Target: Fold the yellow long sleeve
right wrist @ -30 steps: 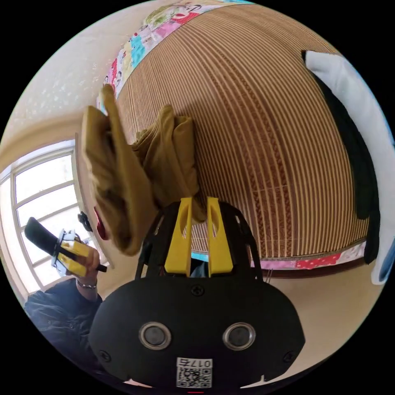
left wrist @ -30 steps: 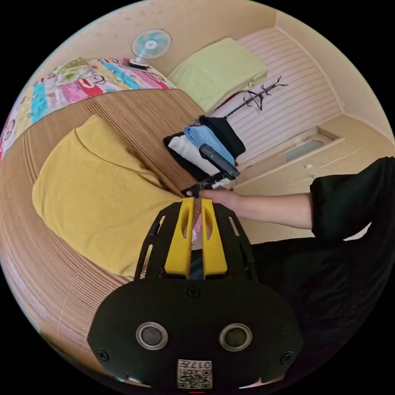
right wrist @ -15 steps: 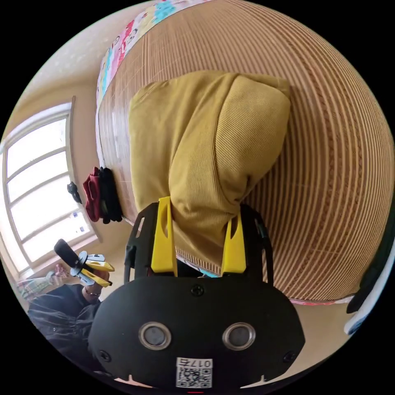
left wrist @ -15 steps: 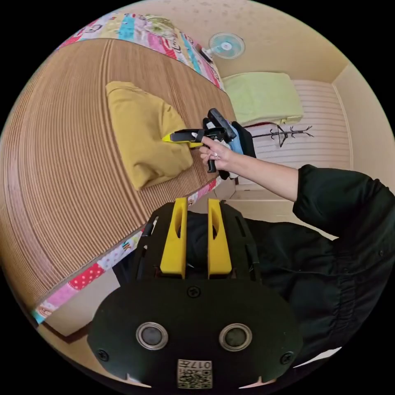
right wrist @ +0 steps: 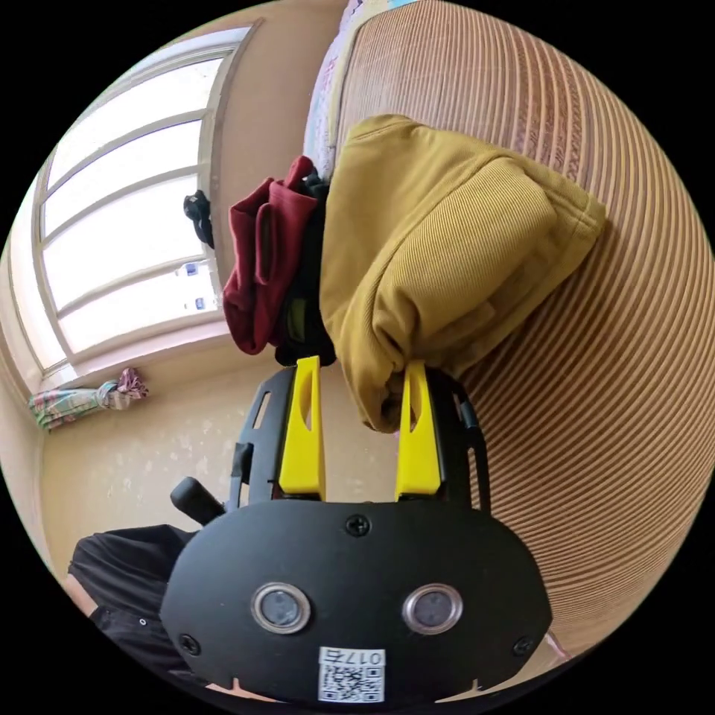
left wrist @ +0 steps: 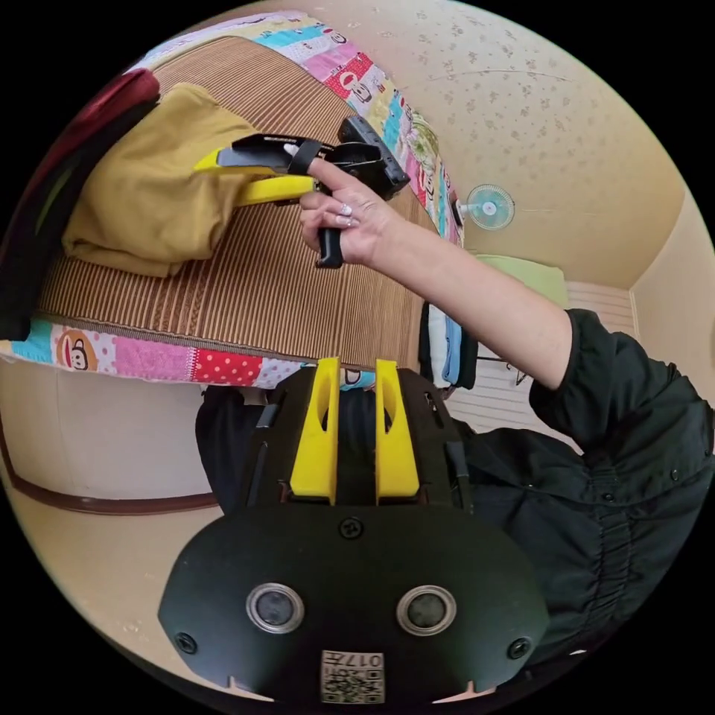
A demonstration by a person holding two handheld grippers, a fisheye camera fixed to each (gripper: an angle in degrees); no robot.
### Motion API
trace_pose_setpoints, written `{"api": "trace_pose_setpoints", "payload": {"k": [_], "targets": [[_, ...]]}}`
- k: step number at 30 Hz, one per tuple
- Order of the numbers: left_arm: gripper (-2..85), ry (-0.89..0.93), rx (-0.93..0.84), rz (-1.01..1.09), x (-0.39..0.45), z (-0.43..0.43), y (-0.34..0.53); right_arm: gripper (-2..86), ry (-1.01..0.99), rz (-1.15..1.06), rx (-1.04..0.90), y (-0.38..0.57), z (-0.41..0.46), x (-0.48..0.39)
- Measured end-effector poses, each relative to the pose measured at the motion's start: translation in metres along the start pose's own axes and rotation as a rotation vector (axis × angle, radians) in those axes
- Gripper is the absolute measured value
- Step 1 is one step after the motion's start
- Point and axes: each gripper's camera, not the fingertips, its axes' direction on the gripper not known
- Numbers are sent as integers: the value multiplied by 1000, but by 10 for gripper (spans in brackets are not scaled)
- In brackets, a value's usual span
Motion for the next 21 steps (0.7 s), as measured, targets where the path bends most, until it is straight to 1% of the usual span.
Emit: {"api": "trace_pose_setpoints", "payload": {"k": [2, 5, 8, 11, 12, 13, 14, 15, 16, 17, 18, 19, 21], "targets": [[79, -2, -11, 10, -5, 6, -4, 141, 28, -3, 20, 15, -8, -5], [79, 5, -52, 52, -7, 23, -18, 110, 138, -5, 0, 65, -24, 8], [79, 22, -114, 148, 6, 45, -41, 113, 271, 145, -3, 141, -52, 45], [79, -16, -221, 289, 32, 76, -69, 134, 290, 324, 80, 237, -95, 77], [79, -35, -266, 349, 44, 90, -79, 135, 282, 384, 143, 278, -114, 83], [79, -45, -306, 414, 58, 104, -89, 136, 280, 412, 186, 301, -125, 84], [79, -50, -324, 447, 66, 111, -93, 132, 282, 457, 277, 344, -145, 81], [78, -67, -356, 504, 80, 124, -100, 126, 302, 499, 368, 386, -162, 74], [78, -85, -384, 553, 94, 139, -106, 121, 320, 516, 412, 407, -169, 68], [78, -89, -396, 576, 102, 147, -108, 109, 368, 535, 504, 448, -181, 53], [78, -89, -415, 615, 117, 162, -112, 92, 461, 538, 622, 488, -191, 30], [78, -80, -428, 648, 132, 178, -114, 85, 524, 535, 689, 508, -194, 16], [77, -63, -444, 692, 157, 202, -115, 60, 872, 471, 1004, 578, -187, -50]]}}
